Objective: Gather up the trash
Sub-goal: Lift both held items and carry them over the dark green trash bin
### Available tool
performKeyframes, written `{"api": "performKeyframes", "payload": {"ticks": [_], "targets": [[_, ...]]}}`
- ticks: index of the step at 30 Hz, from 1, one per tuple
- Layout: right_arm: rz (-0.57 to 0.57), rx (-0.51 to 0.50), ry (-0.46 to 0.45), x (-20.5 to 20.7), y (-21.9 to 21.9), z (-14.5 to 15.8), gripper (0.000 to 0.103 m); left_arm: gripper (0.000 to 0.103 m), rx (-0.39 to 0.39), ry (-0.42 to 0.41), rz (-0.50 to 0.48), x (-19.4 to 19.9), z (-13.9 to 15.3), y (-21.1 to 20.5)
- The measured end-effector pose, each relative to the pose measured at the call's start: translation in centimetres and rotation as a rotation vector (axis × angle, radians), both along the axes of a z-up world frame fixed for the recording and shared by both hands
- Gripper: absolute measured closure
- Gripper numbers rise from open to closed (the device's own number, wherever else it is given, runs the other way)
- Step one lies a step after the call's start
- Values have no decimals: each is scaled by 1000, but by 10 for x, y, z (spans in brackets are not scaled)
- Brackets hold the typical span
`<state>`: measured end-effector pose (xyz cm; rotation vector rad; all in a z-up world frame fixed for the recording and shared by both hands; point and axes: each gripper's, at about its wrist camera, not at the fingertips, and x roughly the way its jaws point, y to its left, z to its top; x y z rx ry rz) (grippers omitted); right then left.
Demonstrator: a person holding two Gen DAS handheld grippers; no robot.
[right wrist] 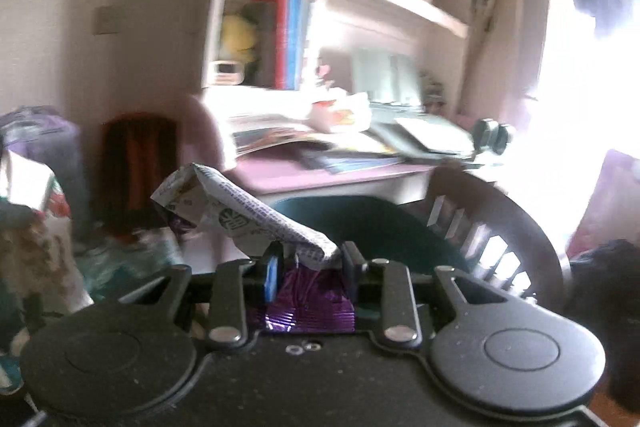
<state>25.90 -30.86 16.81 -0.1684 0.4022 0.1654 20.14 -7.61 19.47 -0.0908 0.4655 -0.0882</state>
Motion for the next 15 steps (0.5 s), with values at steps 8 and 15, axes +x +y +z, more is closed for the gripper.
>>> {"api": "performKeyframes", "payload": {"ticks": [8, 15], "targets": [[-154, -116, -40, 40, -42, 7, 73, 84, 42, -104, -119, 59, 56, -86], [-184, -200, -1, 68, -71, -5, 73, 84, 64, -152, -167, 114, 72, -148]]}}
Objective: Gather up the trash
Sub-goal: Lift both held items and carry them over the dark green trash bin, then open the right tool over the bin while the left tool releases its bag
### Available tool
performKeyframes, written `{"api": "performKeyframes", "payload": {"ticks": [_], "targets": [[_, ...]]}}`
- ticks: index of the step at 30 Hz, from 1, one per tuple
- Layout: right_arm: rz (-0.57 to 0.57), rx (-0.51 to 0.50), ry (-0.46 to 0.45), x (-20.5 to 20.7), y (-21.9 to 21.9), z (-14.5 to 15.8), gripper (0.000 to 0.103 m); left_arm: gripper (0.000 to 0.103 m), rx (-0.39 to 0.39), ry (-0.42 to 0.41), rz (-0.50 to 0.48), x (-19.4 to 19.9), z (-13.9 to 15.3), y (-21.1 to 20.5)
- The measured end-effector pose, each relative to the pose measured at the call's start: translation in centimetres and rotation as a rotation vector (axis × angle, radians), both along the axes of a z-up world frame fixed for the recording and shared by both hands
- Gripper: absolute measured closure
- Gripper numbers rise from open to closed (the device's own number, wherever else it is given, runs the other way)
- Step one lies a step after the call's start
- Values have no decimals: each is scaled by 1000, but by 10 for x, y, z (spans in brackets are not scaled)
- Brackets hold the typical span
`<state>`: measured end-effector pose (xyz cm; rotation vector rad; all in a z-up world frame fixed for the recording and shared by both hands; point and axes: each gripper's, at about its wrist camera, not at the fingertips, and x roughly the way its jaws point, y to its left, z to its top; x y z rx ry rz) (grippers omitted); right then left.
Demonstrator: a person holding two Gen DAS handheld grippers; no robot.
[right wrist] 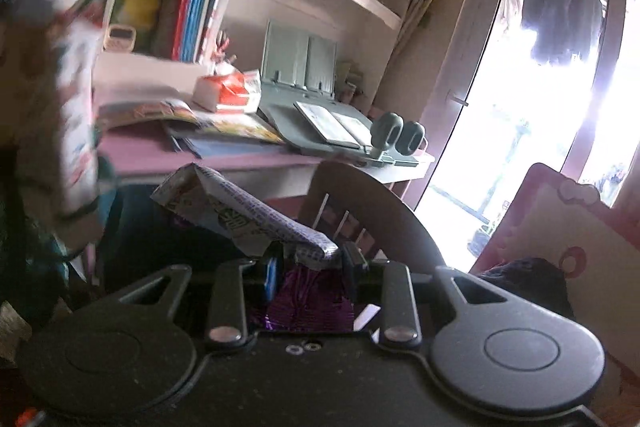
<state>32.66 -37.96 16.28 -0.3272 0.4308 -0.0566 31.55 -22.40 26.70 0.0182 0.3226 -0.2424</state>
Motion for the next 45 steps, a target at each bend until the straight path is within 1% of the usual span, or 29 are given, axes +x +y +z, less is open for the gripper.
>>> {"api": "performKeyframes", "payload": {"ticks": [4, 7, 10, 13, 14, 18, 19, 21, 22, 24, 26, 28, 29, 31, 33, 36, 38, 39, 41, 43, 45], "targets": [[19, -72, 22, 17, -1, -11, 72, 84, 2, 9, -8, 35, -7, -25], [35, -118, 50, 32, 3, -21, 72, 84, -10, 47, -18, 61, -19, -37], [59, -150, 86, 45, 7, -32, 72, 84, 16, 91, -29, 80, -40, -50], [92, -151, 118, 55, 10, -41, 71, 84, 18, 115, -63, 91, -60, -56], [98, -150, 122, 58, 11, -43, 69, 84, 19, 126, -73, 93, -65, -57], [121, -148, 143, 65, 13, -51, 66, 84, 36, 196, -90, 104, -84, -65], [121, -147, 145, 66, 13, -52, 65, 84, 33, 209, -83, 106, -89, -66], [122, -141, 147, 68, 10, -53, 64, 84, 19, 242, -98, 111, -96, -66], [122, -125, 144, 67, 7, -53, 61, 84, 8, 259, -104, 113, -100, -65], [130, -88, 147, 64, 1, -52, 59, 83, -1, 272, -107, 112, -105, -62], [136, -59, 142, 61, -4, -50, 57, 80, 3, 277, -106, 110, -107, -59], [132, -15, 126, 54, -9, -46, 55, 71, -6, 278, -106, 104, -108, -55], [134, 7, 125, 52, -11, -44, 53, 69, -8, 278, -107, 102, -107, -53], [145, 22, 130, 48, -11, -42, 52, 53, -19, 275, -107, 95, -105, -48], [144, 10, 131, 46, -10, -42, 51, 45, -26, 269, -101, 88, -103, -43], [159, -6, 135, 44, -4, -40, 50, 43, -26, 265, -95, 75, -99, -34], [160, 3, 123, 44, -3, -36, 49, 38, -30, 260, -91, 64, -96, -26], [164, 14, 108, 42, -2, -33, 49, 35, -30, 256, -89, 60, -95, -23], [176, 37, 86, 40, -1, -27, 48, 34, -25, 248, -81, 49, -93, -14], [175, 69, 94, 40, -1, -23, 48, 34, -30, 243, -73, 37, -92, -4], [181, 129, 107, 36, -2, -17, 48, 34, -31, 247, -70, 24, -93, 8]]}}
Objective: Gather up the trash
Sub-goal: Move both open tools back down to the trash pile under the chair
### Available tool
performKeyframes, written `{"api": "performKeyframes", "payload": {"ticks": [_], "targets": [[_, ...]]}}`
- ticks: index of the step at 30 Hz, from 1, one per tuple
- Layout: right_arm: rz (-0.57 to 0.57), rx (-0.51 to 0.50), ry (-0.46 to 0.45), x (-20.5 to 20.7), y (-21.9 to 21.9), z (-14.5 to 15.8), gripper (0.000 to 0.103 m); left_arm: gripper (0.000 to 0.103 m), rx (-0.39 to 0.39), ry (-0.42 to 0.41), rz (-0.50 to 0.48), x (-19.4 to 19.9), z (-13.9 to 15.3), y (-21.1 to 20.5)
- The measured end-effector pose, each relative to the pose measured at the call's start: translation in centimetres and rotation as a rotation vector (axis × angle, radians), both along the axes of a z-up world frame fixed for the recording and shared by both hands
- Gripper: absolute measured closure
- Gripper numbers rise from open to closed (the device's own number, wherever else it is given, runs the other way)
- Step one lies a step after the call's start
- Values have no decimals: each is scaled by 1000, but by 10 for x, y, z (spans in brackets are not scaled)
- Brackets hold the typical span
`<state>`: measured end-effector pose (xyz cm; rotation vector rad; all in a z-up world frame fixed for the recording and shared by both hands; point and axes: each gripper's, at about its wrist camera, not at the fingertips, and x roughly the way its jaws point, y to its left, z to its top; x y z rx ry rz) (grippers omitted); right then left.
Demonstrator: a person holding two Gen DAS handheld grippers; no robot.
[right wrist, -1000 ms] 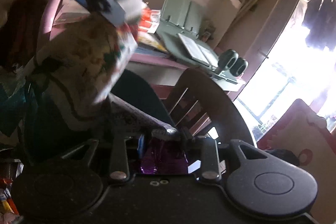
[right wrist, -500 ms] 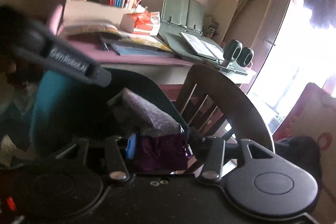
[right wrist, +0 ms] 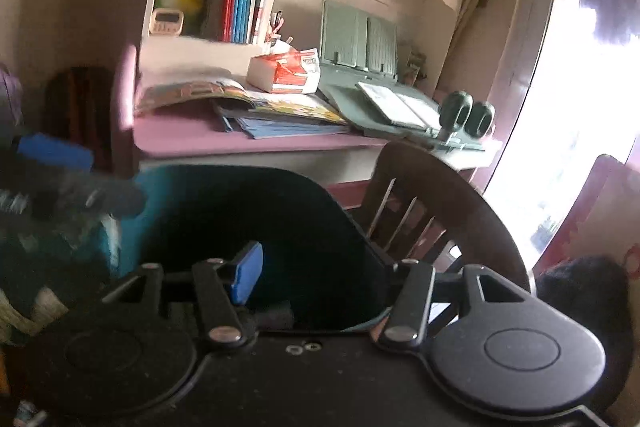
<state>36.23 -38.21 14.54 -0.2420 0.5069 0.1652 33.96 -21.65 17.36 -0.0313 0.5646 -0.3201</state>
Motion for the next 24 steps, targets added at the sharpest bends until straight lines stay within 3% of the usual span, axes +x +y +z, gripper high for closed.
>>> {"api": "performKeyframes", "payload": {"ticks": [8, 14, 21, 24], "targets": [[105, 117, 39, -50, 26, 5, 48, 34, 46, -24, 44, -54, -6, 47], [189, 202, 83, -83, 55, 2, 48, 34, 30, 9, 79, -94, -16, 87], [314, 237, 153, -115, 106, -21, 48, 34, 31, 46, 130, -140, -41, 142], [376, 252, 190, -126, 130, -36, 47, 27, 55, 71, 154, -158, -60, 166]]}}
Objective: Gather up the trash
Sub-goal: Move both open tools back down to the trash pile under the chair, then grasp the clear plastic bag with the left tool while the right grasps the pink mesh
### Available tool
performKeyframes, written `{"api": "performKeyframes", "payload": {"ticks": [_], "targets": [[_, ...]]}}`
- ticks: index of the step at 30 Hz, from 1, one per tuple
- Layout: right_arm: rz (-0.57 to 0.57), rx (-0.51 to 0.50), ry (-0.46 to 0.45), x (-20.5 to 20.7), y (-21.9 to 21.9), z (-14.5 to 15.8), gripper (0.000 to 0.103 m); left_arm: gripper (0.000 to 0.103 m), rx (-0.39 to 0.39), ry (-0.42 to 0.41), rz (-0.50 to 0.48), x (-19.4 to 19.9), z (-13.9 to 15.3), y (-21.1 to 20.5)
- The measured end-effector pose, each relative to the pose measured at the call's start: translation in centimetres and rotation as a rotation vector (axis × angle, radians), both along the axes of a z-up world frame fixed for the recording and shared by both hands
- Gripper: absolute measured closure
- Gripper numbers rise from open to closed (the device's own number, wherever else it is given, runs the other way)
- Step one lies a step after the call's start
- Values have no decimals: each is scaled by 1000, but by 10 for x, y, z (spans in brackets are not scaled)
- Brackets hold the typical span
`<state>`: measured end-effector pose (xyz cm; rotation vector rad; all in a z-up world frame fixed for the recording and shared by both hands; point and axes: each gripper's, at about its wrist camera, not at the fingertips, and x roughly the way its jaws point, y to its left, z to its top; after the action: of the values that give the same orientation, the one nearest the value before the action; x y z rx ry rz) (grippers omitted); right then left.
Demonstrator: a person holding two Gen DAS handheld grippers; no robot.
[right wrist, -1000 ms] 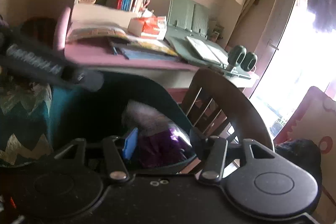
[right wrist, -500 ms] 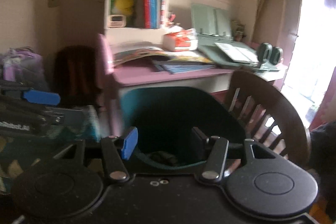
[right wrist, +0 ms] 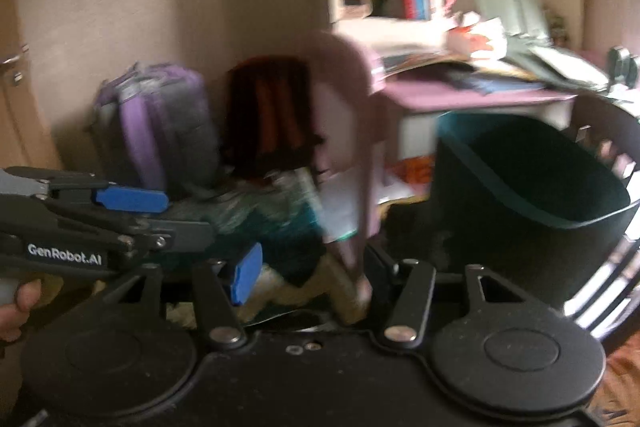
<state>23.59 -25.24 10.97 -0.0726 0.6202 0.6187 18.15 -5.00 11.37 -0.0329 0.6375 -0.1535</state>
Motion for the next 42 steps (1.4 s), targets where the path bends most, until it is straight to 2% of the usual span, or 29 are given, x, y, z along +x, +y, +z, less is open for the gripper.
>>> {"api": "performKeyframes", "payload": {"ticks": [4, 7, 11, 13, 18, 23, 29, 33, 36, 39, 42], "targets": [[92, 13, 47, -8, 33, -32, 47, 25, 18, 38, 53, -18, -33, 33], [115, -15, 100, -7, 60, -62, 47, 19, -23, 80, 94, -27, -62, 61], [122, -11, 242, 1, 93, -105, 47, 19, -93, 153, 150, -30, -109, 98], [105, -8, 326, 9, 110, -130, 47, 19, -98, 185, 181, -30, -135, 114], [92, -66, 456, 20, 157, -194, 47, 18, -109, 290, 288, -20, -211, 156], [4, -153, 590, 30, 200, -277, 47, 18, -101, 447, 397, -2, -297, 187], [-150, -220, 840, 45, 227, -387, 47, 18, -101, 654, 495, 18, -391, 217], [-184, -335, 899, 40, 240, -457, 47, 18, -95, 763, 513, 29, -441, 230], [-226, -453, 971, 29, 234, -509, 47, 18, -77, 822, 496, 39, -475, 232], [-214, -556, 1006, 24, 236, -541, 47, 18, -64, 879, 470, 49, -506, 232], [-138, -622, 1021, 18, 245, -566, 47, 18, -57, 935, 441, 58, -539, 232]]}}
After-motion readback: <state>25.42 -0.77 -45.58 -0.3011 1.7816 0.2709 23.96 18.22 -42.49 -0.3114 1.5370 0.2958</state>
